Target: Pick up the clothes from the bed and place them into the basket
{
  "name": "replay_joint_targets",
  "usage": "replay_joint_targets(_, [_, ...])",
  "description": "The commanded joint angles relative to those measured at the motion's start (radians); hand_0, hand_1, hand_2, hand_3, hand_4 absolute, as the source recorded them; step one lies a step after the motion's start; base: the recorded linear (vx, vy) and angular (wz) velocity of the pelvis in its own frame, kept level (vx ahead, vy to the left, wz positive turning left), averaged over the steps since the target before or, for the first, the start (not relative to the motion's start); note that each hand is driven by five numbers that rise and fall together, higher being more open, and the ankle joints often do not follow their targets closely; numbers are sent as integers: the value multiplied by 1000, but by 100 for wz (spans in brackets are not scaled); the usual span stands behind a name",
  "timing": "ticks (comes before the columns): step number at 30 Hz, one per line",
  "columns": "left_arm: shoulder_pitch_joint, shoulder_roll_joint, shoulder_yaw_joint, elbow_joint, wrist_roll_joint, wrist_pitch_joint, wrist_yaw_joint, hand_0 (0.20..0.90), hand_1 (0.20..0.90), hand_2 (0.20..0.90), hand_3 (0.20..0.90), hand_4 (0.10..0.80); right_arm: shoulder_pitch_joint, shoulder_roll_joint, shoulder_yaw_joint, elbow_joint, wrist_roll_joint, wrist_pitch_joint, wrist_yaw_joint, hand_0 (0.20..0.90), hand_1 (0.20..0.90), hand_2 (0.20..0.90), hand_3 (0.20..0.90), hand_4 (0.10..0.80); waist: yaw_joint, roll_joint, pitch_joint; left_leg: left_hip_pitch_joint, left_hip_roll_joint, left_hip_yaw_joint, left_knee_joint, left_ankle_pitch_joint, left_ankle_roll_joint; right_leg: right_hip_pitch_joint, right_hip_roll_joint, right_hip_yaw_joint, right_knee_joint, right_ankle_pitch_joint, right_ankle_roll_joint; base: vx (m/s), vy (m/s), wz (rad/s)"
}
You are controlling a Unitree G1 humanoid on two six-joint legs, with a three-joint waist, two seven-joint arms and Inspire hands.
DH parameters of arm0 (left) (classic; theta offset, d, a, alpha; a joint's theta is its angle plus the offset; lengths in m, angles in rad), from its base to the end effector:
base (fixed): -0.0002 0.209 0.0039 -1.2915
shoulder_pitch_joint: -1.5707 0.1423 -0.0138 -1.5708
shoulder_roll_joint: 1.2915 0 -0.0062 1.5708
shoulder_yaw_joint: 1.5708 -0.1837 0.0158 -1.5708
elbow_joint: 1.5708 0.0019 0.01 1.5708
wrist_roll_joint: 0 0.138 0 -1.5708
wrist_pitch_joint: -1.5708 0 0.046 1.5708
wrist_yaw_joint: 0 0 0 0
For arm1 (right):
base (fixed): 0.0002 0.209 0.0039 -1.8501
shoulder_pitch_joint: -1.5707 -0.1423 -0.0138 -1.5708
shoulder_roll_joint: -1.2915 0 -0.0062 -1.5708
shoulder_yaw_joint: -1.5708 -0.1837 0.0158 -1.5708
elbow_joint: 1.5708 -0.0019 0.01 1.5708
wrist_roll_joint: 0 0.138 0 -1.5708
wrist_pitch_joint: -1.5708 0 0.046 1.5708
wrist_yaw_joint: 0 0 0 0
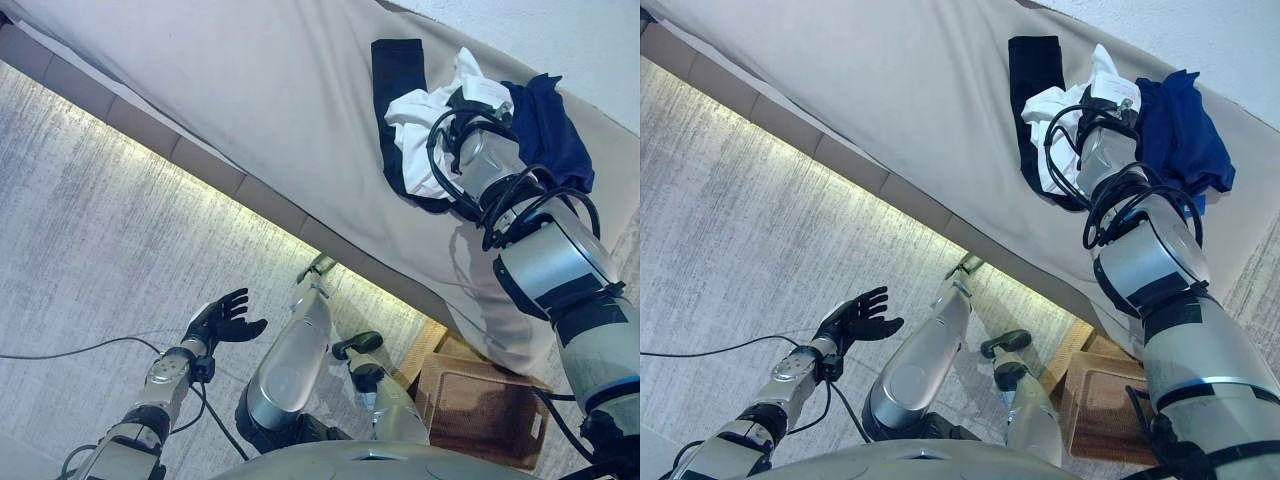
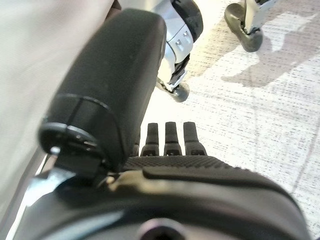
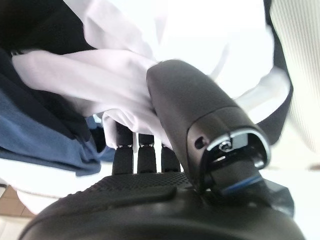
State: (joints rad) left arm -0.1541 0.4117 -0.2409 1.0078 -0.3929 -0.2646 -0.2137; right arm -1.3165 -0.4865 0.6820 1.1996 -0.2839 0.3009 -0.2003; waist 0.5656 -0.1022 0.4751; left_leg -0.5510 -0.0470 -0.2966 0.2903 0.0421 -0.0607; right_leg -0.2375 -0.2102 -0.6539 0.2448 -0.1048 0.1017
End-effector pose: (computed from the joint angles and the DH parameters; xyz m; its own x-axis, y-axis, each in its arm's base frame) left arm 0.1687 0.2562 -0.0595 0.8187 -0.0376 -0.5730 0.0944 0.9931 0.0697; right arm 0.3779 -0.1949 0.2179 0.9461 -0.2990 0.1242 0.2008 0.2408 -0.9496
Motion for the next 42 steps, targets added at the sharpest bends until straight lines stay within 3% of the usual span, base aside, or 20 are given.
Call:
replay_joint_targets(1, [101, 48, -19, 20, -4, -29, 31, 900, 900, 900, 900, 800, -155, -84, -4, -232, 85, -98, -364, 300, 300, 300, 200, 100, -10, -11, 23, 158, 19, 92, -164, -52, 77, 68, -20, 62, 139, 58, 12, -18, -37, -24])
replay_joint_targets(3, [124, 27, 4, 29, 19, -23, 57, 900, 900, 900, 900, 800, -117, -118, -118, -446, 90, -170, -530, 300, 300, 300, 200, 100, -54, -21, -3, 209, 29, 109, -190, -64, 75, 88, -7, 101, 108, 59, 12, -2, -39, -34])
replay_joint_targets(7, [146, 7, 26, 56, 77, 10, 77, 900, 900, 900, 900, 800, 0, -185, -303, -755, 37, -220, -626, 300, 300, 300, 200, 100, -119, -28, -73, 302, 42, 142, -249, -74, 72, 140, 18, 160, 41, 48, 10, 67, -42, -25])
replay_joint_targets(12, [180, -11, 39, 77, 159, 61, 89, 900, 900, 900, 900, 800, 164, -249, -445, -1026, -36, -163, -613, 300, 300, 300, 200, 100, -190, -27, -172, 397, 49, 179, -308, -71, 67, 207, 59, 207, -46, 28, 4, 88, -43, -30])
replay_joint_targets(17, [199, -45, 43, 108, 264, 140, 96, 900, 900, 900, 900, 800, 370, -360, -558, -1194, -25, -117, -560, 300, 300, 300, 200, 100, -301, -17, -299, 484, 50, 257, -344, -51, 61, 283, 113, 272, -168, 20, -9, 59, -52, -36])
replay_joint_targets(23, [170, -85, 37, 116, 286, 197, 92, 900, 900, 900, 900, 800, 563, -399, -640, -1224, 21, -133, -473, 300, 300, 300, 200, 100, -412, 15, -366, 565, 57, 338, -357, -70, 59, 304, 133, 346, -201, 23, -30, 28, -42, -54])
replay_joint_targets(28, [163, -108, 27, 113, 320, 217, 73, 900, 900, 900, 900, 800, 843, -342, -738, -1248, 58, -184, -354, 300, 300, 300, 200, 100, -502, 50, -378, 610, 68, 394, -372, -76, 57, 305, 149, 408, -185, 9, -44, 23, -81, -48])
replay_joint_targets(33, [166, -108, 6, 105, 317, 229, 74, 900, 900, 900, 900, 800, 1025, -274, -733, -1205, 101, -281, -224, 300, 300, 300, 200, 100, -563, 77, -366, 635, 75, 429, -367, -81, 57, 299, 159, 434, -151, -10, -59, 30, -151, -50])
replay_joint_targets(37, [164, -103, -10, 87, 310, 229, 64, 900, 900, 900, 900, 800, 1062, -248, -695, -1115, 76, -291, -184, 300, 300, 300, 200, 100, -576, 99, -341, 637, 75, 436, -348, -81, 55, 289, 154, 429, -119, -20, -68, 13, -107, -32])
replay_joint_targets(42, [99, -92, -69, 52, 275, 209, 59, 900, 900, 900, 900, 800, 989, -239, -610, -878, 28, -176, -207, 300, 300, 300, 200, 100, -582, 140, -243, 554, 70, 418, -271, -76, 41, 189, 124, 410, -4, -50, -82, -150, -117, -5])
